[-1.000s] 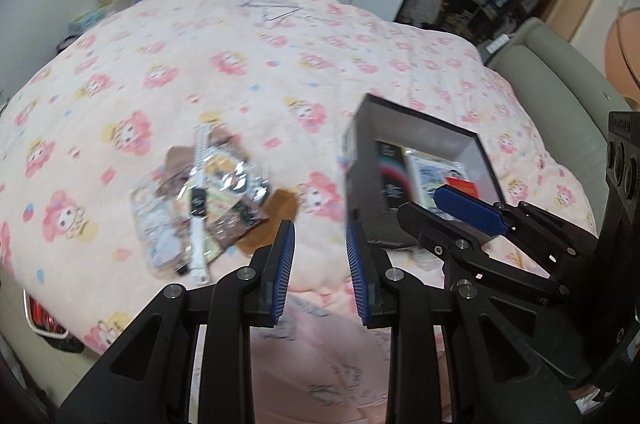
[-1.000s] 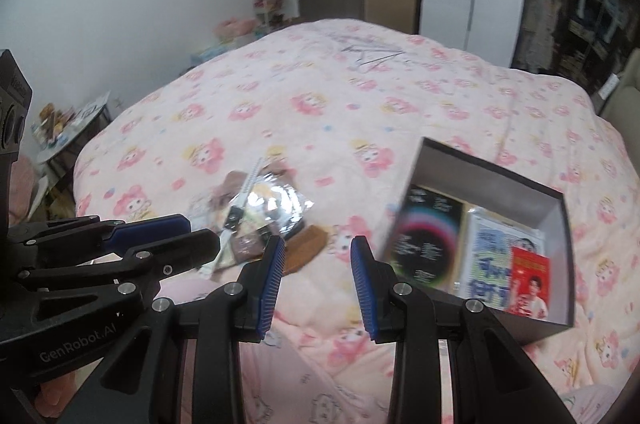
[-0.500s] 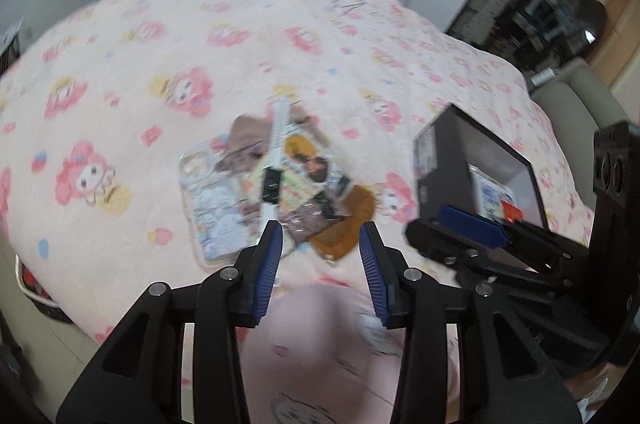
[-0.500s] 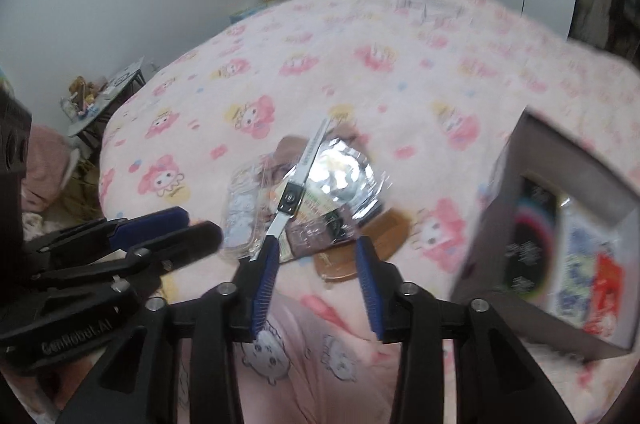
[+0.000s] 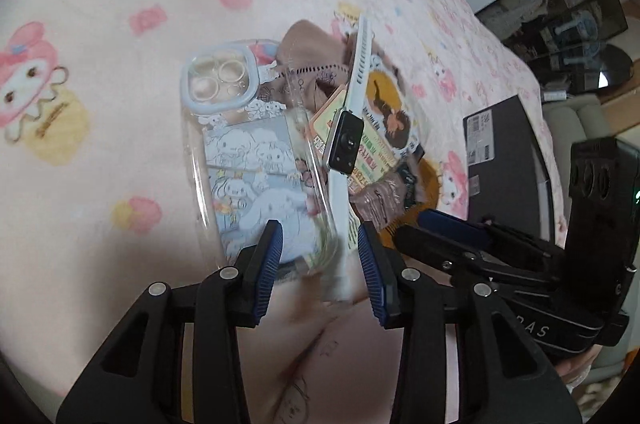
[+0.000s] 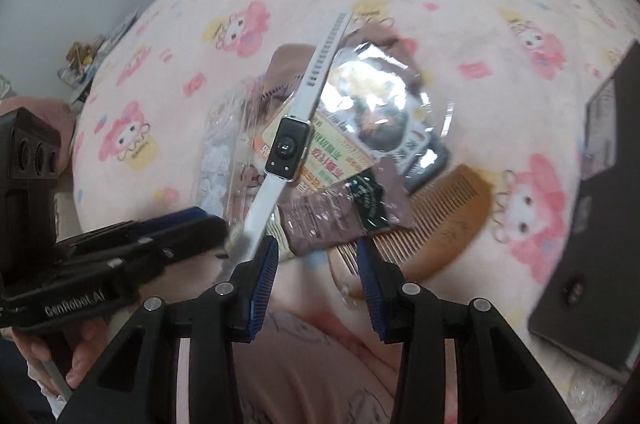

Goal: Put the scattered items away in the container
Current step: 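Grasp the clear phone case with the left gripper and lift it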

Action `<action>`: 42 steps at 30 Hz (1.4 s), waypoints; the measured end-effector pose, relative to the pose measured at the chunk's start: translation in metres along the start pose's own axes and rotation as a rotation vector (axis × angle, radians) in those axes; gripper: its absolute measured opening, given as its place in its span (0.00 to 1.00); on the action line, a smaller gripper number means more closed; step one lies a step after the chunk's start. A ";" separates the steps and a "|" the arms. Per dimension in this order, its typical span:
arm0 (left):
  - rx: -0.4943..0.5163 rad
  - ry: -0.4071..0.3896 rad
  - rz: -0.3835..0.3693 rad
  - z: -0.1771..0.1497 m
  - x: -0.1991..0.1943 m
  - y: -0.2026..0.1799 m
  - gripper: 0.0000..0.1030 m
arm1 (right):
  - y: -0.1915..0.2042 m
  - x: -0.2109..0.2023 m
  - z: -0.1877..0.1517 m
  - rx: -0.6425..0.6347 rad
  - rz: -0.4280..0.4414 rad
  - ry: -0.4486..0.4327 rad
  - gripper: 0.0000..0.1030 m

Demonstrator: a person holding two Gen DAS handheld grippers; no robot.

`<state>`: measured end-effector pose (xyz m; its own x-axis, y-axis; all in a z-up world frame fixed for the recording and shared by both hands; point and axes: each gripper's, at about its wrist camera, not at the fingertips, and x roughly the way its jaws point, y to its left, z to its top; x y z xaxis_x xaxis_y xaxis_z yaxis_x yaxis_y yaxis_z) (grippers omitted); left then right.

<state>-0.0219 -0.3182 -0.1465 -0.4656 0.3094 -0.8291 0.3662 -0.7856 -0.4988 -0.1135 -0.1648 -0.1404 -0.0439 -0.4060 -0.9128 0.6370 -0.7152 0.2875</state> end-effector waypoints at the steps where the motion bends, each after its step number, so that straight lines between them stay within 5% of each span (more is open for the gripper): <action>1: 0.004 0.002 -0.003 0.002 -0.001 0.000 0.32 | 0.002 0.005 0.002 -0.003 0.006 0.013 0.36; 9: -0.041 0.026 -0.026 -0.013 -0.016 0.020 0.25 | 0.018 0.019 0.010 -0.085 0.003 0.095 0.36; 12: -0.064 0.049 -0.083 -0.024 -0.014 0.028 0.25 | 0.022 0.012 0.007 -0.105 0.058 0.094 0.36; 19: -0.071 0.078 -0.156 -0.024 -0.011 0.029 0.25 | 0.023 0.022 -0.001 -0.107 0.038 0.113 0.36; 35: -0.006 0.150 -0.141 -0.033 0.000 0.022 0.30 | 0.009 0.019 -0.008 -0.030 0.020 0.094 0.36; 38: -0.034 0.173 -0.131 -0.032 0.010 0.030 0.30 | 0.008 0.019 -0.008 -0.023 0.032 0.094 0.36; 42: -0.144 0.096 -0.152 -0.017 0.016 0.040 0.30 | 0.012 0.021 -0.008 -0.031 0.032 0.092 0.36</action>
<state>-0.0009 -0.3361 -0.1837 -0.4481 0.4729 -0.7587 0.4124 -0.6437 -0.6447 -0.1006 -0.1775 -0.1581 0.0470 -0.3728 -0.9267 0.6604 -0.6845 0.3088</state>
